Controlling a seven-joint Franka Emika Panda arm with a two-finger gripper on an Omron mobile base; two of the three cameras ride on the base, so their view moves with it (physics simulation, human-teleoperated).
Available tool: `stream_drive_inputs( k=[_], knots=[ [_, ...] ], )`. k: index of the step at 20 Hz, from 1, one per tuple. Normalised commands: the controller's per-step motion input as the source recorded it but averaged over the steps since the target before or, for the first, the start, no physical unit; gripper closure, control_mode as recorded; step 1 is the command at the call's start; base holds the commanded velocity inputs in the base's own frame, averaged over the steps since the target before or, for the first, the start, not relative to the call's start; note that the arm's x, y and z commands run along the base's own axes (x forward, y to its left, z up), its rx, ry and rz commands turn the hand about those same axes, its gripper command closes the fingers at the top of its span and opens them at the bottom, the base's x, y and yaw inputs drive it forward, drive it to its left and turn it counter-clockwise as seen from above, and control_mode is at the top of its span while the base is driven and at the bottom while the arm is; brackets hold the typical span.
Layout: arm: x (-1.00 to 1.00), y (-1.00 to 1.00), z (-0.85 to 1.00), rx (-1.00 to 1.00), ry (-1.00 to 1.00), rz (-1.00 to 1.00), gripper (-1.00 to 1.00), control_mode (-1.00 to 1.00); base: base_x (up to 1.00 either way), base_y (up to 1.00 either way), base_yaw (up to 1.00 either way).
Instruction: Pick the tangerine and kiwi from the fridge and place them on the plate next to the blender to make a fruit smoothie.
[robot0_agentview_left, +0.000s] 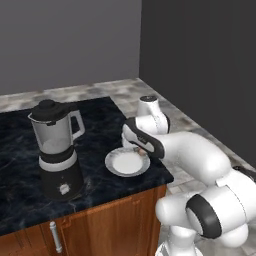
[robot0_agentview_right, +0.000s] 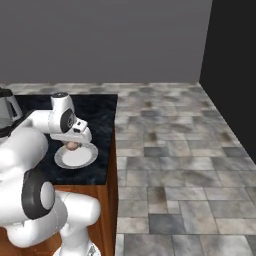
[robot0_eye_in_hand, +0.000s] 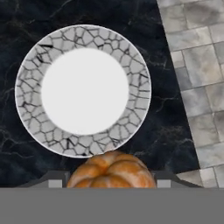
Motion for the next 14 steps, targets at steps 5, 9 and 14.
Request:
stream_drive_inputs(
  k=[5, 9, 14],
  knots=[
    [0.04, 0.21, -0.63, 0.0, 0.02, 0.01, 1.0, -1.0, 0.0, 0.0, 0.0],
    [0.29, 0.21, -0.35, 0.0, 0.0, 0.0, 1.0, -1.0, 0.0, 0.0, 0.0],
    [0.41, 0.18, -0.25, 0.0, 0.0, 0.0, 1.0, -1.0, 0.0, 0.0, 0.0]
  ],
)
